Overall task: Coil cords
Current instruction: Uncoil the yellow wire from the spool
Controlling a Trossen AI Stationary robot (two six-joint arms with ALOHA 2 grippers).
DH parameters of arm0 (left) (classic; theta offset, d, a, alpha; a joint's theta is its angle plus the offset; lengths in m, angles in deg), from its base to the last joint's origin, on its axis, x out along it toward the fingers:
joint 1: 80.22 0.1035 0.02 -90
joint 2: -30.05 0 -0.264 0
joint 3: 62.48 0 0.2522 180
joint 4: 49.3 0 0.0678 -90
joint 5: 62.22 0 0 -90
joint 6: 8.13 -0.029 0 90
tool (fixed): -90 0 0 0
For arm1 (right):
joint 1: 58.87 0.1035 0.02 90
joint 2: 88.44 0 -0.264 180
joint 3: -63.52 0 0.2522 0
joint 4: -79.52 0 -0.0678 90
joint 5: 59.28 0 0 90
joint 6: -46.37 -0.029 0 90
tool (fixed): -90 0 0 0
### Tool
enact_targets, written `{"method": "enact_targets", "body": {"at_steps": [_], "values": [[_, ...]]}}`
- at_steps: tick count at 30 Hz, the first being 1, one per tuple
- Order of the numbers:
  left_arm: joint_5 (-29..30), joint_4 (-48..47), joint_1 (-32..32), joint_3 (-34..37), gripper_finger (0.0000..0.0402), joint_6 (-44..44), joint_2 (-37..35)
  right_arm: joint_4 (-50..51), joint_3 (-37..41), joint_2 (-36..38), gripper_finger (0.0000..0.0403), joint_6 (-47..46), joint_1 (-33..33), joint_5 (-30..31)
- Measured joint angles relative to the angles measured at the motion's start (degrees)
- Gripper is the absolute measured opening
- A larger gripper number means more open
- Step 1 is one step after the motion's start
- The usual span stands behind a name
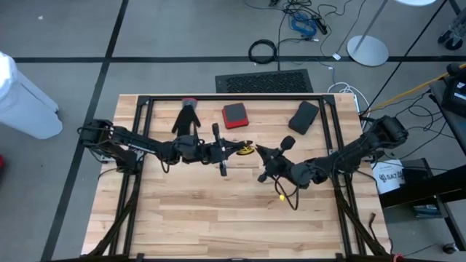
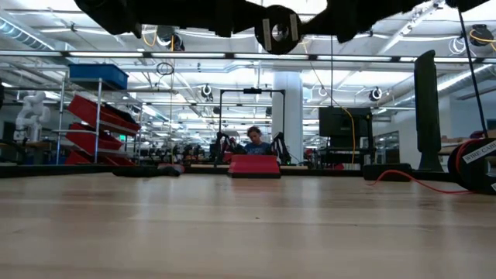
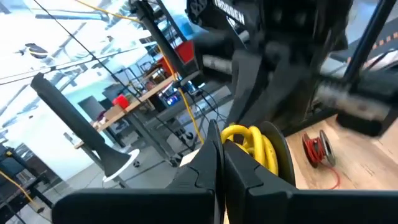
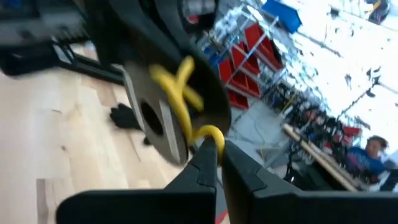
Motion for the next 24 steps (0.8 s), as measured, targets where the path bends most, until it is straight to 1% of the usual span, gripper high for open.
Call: {"method": "enact_targets", "body": {"at_steps": [4, 6, 8, 11, 14, 16, 21, 22, 24], "values": [[0.00, 1.58, 0.00, 0.00, 0.0007, 0.03, -0.78, 5.88, 0.73, -0.05, 0.0000, -7.34, -1.75, -0.25], [0.95, 2.14, 0.01, 0.00, 0.0007, 0.00, -1.13, 9.59, 0.79, -0.36, 0.0000, -11.88, -2.38, -1.17], [3.00, 3.52, 0.15, 0.00, 0.0007, 0.03, -1.30, 10.36, 0.81, -1.24, 0.0000, -15.92, -2.95, -4.68], [5.96, 5.00, 0.81, 0.00, 0.0007, 0.05, -1.38, 8.25, 0.36, -4.14, 0.0000, -17.46, -3.07, -9.34], [8.43, 4.47, 1.36, 0.00, 0.0007, 0.06, -1.38, 5.51, -1.38, -6.80, 0.0000, -16.23, -2.75, -15.00], [9.80, 2.96, 1.62, 0.00, 0.0007, -0.21, -1.38, 3.80, -2.66, -7.63, 0.0000, -14.08, -1.94, -16.25], [14.37, -0.70, 1.66, 0.00, 0.0007, -2.09, -1.38, -5.54, -3.74, -6.57, 0.0000, -2.65, 1.56, -14.61], [14.63, -1.33, 1.64, 0.00, 0.0007, -2.09, -1.38, -6.53, -3.90, -5.89, 0.0000, -0.81, 2.28, -13.08], [14.81, -1.75, 1.63, 0.00, 0.0007, -2.04, -1.38, -6.87, -4.15, -4.54, 0.0000, 2.65, 3.54, -7.01]]}}
